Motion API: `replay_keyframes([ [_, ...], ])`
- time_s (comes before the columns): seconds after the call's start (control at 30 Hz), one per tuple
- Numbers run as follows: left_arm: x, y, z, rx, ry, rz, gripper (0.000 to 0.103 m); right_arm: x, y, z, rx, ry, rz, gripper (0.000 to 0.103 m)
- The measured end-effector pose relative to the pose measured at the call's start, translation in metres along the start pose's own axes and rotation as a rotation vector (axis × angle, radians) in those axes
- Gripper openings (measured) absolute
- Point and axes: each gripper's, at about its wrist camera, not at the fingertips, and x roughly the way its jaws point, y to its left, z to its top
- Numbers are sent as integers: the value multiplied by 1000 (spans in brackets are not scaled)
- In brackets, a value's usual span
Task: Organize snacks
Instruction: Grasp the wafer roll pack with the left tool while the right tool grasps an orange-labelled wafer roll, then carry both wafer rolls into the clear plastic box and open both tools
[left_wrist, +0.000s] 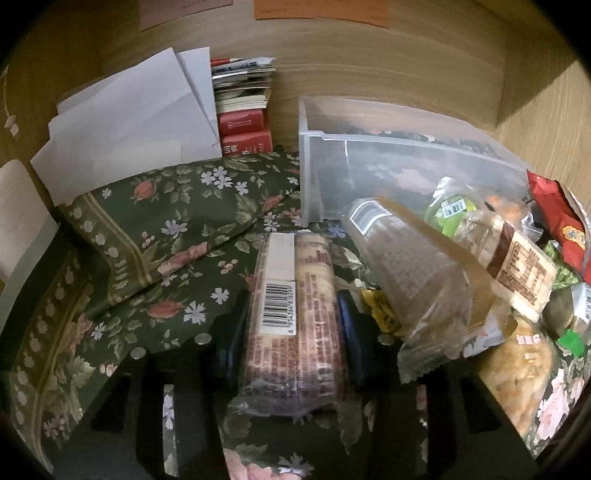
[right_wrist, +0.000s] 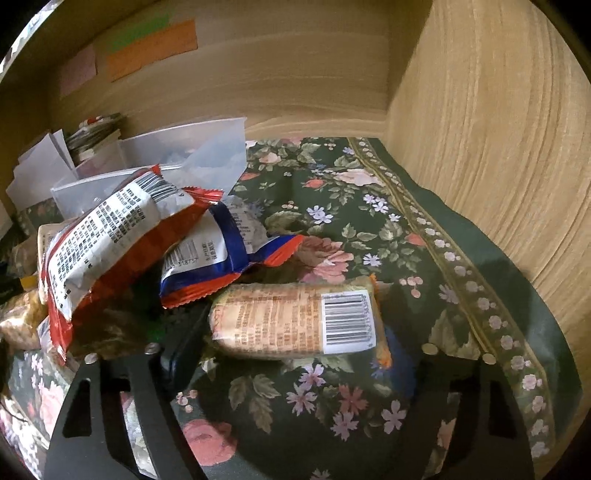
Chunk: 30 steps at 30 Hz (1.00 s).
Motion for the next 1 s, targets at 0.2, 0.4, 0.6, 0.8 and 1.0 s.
replay_keyframes([
  [0.2, -10, 10, -2, -27, -8, 12, 45, -12, -9, 4, 5, -37, -44, 77],
  [0.4, -29, 19, 5, -34, -59, 35, 45, -35, -14, 17, 8, -111, -69, 77],
  [0.6, -57, 18, 25, -36, -150, 19, 45, -44, -5, 34, 17, -166, -21, 77],
  [0.8, -73, 8, 50, -25, -221, -23, 45, -52, 16, 59, -24, -228, 38, 77],
  [1.0, -80, -4, 77, -21, -263, -59, 45, -55, 37, 88, -76, -293, 86, 77],
])
